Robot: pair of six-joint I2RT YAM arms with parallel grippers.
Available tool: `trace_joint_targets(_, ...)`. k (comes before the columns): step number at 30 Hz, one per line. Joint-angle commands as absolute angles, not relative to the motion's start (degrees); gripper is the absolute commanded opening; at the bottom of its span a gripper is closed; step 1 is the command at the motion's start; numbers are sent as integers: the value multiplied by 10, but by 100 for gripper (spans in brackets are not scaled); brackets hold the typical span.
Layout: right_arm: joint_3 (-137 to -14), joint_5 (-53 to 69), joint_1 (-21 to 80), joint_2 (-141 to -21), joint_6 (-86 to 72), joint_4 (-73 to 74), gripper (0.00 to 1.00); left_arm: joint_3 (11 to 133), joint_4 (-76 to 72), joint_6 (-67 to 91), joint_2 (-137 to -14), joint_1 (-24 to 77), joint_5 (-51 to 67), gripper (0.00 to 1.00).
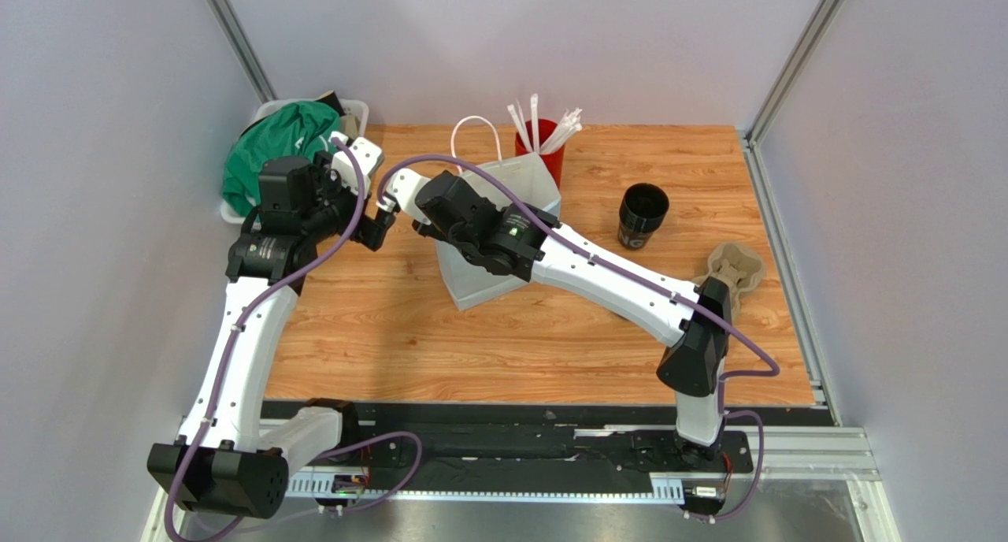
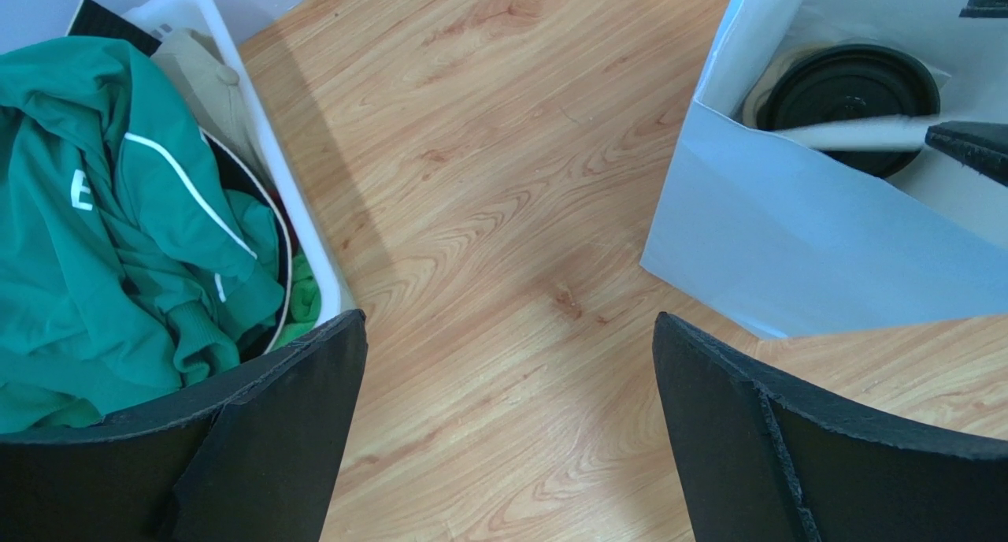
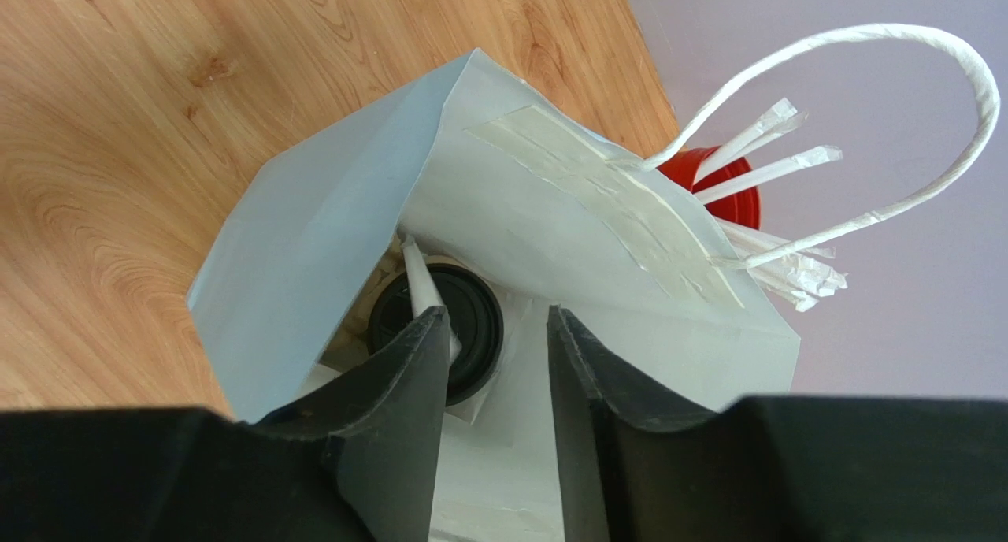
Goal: Pack the takeout coffee
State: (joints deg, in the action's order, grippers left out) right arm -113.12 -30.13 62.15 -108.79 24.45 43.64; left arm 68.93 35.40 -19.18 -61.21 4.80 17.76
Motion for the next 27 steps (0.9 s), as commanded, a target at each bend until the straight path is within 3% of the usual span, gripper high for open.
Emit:
trace_joint_targets(1, -1151, -279, 631, -1086, 237, 435, 44, 690, 337, -176, -599, 44, 192, 99)
trace_joint_targets(7, -1187, -259, 632, -1061, 229, 445, 58, 690, 337, -176, -599, 41, 193, 99)
trace_joint_targets(11, -1209, -257, 631, -1044, 229, 458, 72, 691, 337, -175, -599, 41, 194, 99)
trace_joint_targets(24, -1287, -318, 607, -1006, 250, 453, 84, 690, 342, -175, -582, 37, 196, 99)
trace_joint_targets(25, -1290, -323, 604, -999, 250, 454, 86, 691, 341, -175, -582, 37, 196, 99)
trace_joint_targets(26, -1289, -323, 593, -993, 250, 453, 98, 692, 341, -174, -581, 37, 196, 99)
trace_joint_targets(27, -1289, -321, 587, -977, 248, 453, 99, 693, 344, -175, -581, 36, 198, 99)
